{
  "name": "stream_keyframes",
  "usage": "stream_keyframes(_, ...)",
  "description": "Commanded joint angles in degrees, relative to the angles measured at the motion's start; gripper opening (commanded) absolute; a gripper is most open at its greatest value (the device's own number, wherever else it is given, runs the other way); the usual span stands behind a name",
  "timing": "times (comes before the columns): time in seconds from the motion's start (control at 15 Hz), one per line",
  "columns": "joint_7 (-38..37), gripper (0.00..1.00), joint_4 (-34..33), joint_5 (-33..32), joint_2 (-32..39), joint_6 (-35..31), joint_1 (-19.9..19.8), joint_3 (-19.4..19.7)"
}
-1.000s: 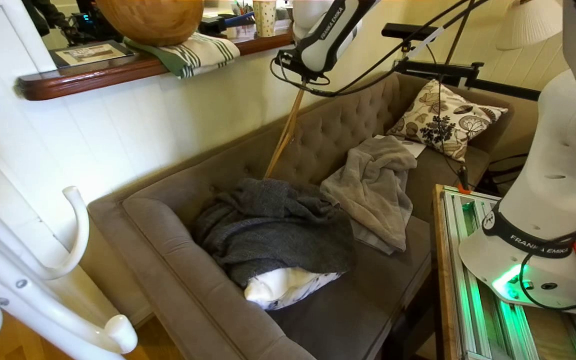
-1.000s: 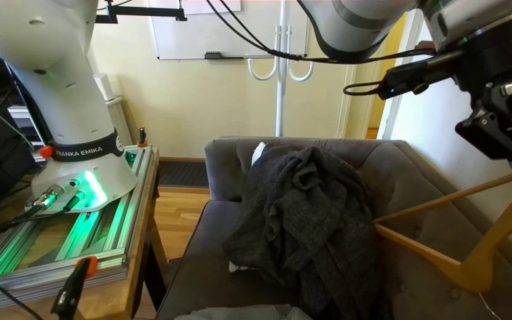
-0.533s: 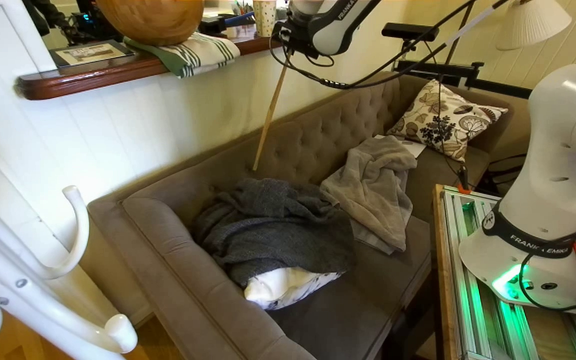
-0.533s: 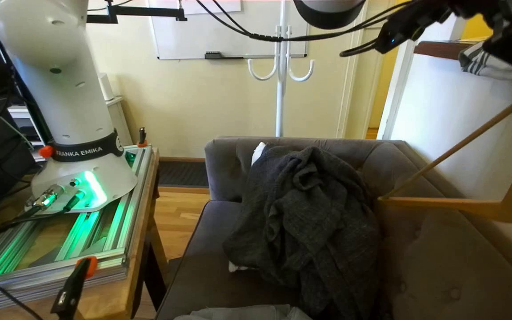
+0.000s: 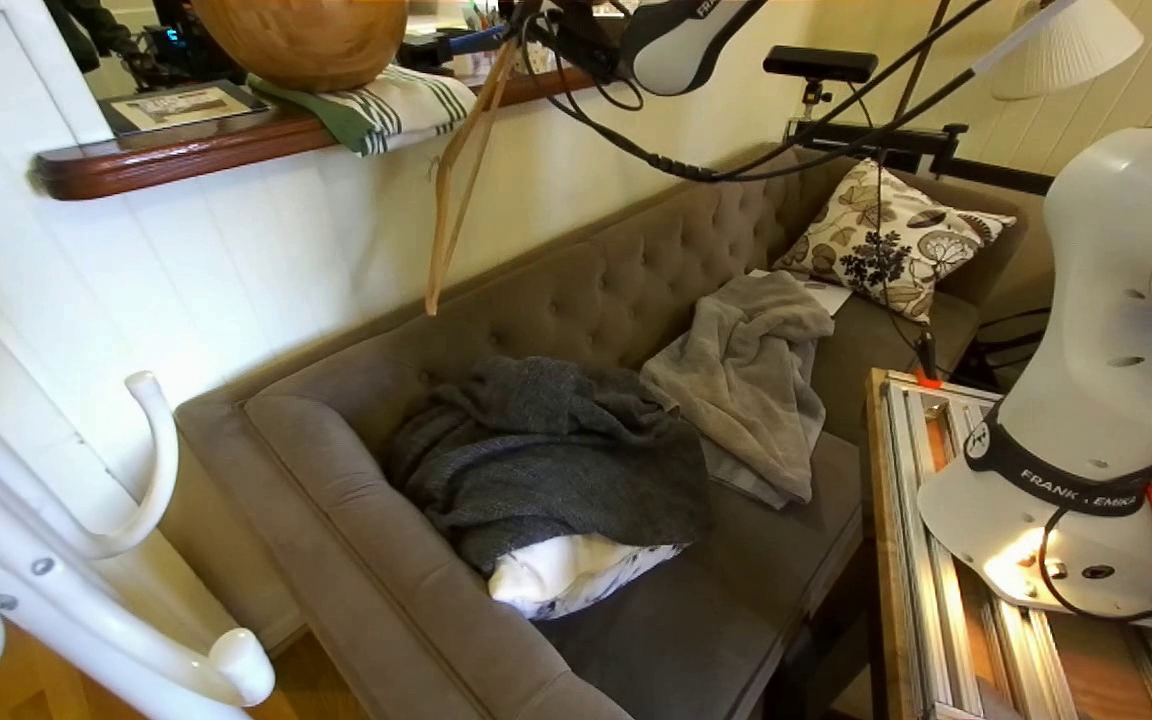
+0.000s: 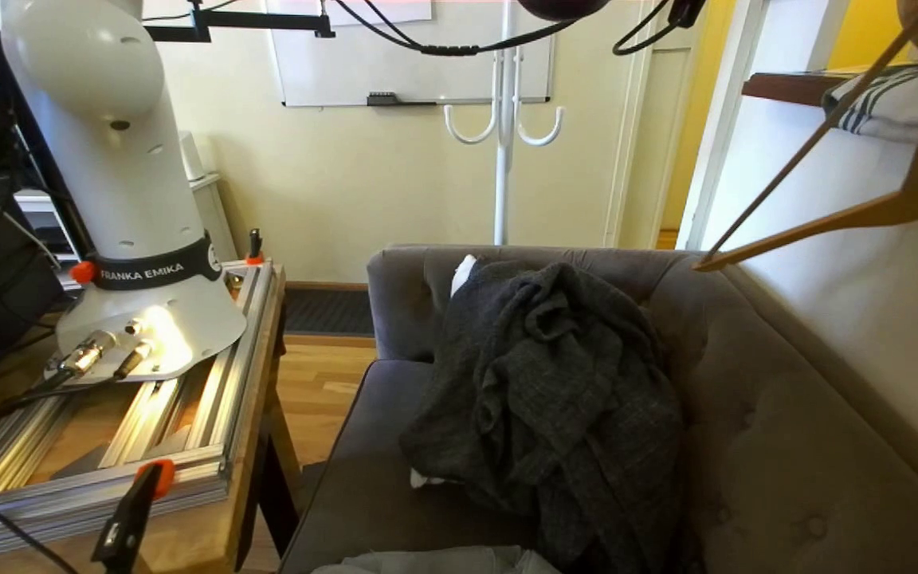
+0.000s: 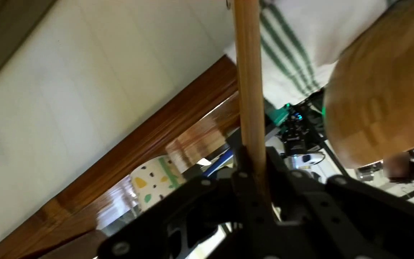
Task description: Pick up the hang wire from the sofa and put it on the stand
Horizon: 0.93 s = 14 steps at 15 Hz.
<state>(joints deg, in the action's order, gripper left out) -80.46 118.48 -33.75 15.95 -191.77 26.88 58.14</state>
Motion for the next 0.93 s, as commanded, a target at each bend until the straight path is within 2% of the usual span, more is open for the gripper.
stream_keyframes(0.0,0.0,0.04,0.87,-0.05,-0.64,-1.85,0.02,-1.13)
stream_keyframes(0.07,0.0,0.15,1.32,-0.04,-0.92,-2.25,0.12,-1.77)
stream_keyframes(0.33,0.0,0.15,1.29,-0.03,-0.43,-2.09,-0.12,-1.32)
stream_keyframes(0.4,0.0,0.04,1.29,-0.03,-0.43,-2.09,-0.12,-1.29)
stream_keyframes(0.53,2.65,0.04,3.68,-4.05,-2.93,-1.56,-1.38,-4.5)
stream_keyframes(0.6,4.18,0.04,5.94,-7.17,-5.88,-1.88,-2.46,-7.61)
stream_keyframes(0.87,6.1,0.04,9.19,-13.84,-9.83,-6.3,-0.83,-10.05)
